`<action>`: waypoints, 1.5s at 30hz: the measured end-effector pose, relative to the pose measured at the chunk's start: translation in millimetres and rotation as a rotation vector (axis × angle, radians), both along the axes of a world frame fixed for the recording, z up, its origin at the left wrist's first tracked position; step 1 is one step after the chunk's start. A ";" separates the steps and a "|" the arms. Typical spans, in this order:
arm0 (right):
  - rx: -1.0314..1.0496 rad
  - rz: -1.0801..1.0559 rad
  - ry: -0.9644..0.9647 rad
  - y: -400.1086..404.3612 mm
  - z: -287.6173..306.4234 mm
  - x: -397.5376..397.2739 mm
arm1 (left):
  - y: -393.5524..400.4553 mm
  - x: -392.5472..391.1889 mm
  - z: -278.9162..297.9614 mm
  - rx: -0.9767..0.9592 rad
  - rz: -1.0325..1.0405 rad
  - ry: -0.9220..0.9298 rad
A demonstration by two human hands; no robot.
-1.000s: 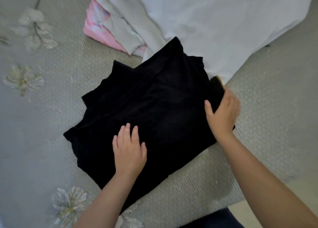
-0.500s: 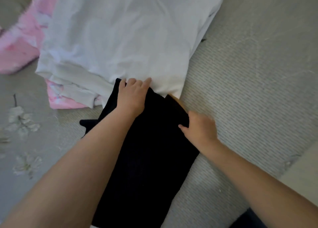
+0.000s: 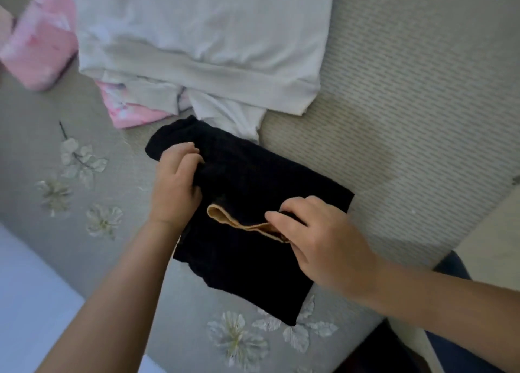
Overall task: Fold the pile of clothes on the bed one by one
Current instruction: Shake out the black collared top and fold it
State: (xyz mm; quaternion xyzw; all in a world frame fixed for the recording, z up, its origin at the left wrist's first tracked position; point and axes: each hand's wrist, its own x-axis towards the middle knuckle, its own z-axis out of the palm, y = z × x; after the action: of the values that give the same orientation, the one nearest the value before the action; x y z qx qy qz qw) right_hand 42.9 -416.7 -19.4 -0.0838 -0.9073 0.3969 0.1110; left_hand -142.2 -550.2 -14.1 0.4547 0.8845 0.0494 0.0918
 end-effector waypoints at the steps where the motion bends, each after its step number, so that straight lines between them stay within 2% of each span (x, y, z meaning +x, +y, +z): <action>1: 0.008 0.034 0.013 -15.4 1.1 8.0 | -16.8 6.5 2.5 0.005 -0.029 0.020; 5: 0.082 0.147 0.008 -77.6 -4.6 38.6 | -89.9 39.3 1.9 -0.012 -0.078 0.007; 9: 0.145 0.192 -0.034 -136.0 -29.4 71.3 | -156.2 78.4 -20.4 -0.116 -0.034 -0.067; 12: 0.251 0.242 -0.198 -174.0 -54.6 93.9 | -191.7 103.2 -47.5 -0.263 0.070 -0.080; 15: 0.367 0.167 -0.410 -202.0 -76.1 109.2 | -216.3 119.0 -69.9 -0.420 0.194 -0.104; 17: 0.410 0.111 -0.533 -212.9 -82.3 113.7 | -220.0 123.6 -77.9 -0.403 0.180 -0.079; 20: 0.503 0.091 -0.658 -215.8 -82.9 105.6 | -215.9 125.6 -86.4 -0.284 0.043 -0.034; 24: 0.691 0.188 -0.747 -206.4 -89.4 86.1 | -210.4 114.8 -97.3 -0.218 -0.081 -0.057; 30: 0.779 0.255 -0.507 -174.6 -81.1 70.9 | -193.9 96.7 -100.0 -0.034 -0.107 0.051; 34: 0.747 0.156 -0.356 -148.0 -64.9 63.6 | -179.3 100.3 -87.8 0.002 -0.032 0.087; 39: 0.625 -0.029 -0.107 -79.3 -15.3 55.6 | -125.5 98.3 -25.9 0.110 0.012 0.141; 42: 0.559 -0.087 -0.040 -24.9 27.9 48.1 | -67.3 82.8 24.7 0.169 -0.026 0.232; 45: 0.596 -0.169 0.009 43.7 72.8 50.6 | 8.9 73.1 70.0 0.251 -0.108 0.349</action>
State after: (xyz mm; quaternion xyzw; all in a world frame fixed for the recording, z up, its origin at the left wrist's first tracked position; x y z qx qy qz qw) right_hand 93.5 -373.1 53.4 -0.1213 -0.9730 0.1031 0.1673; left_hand -69.0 -541.3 55.9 0.5108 0.8483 0.0747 -0.1177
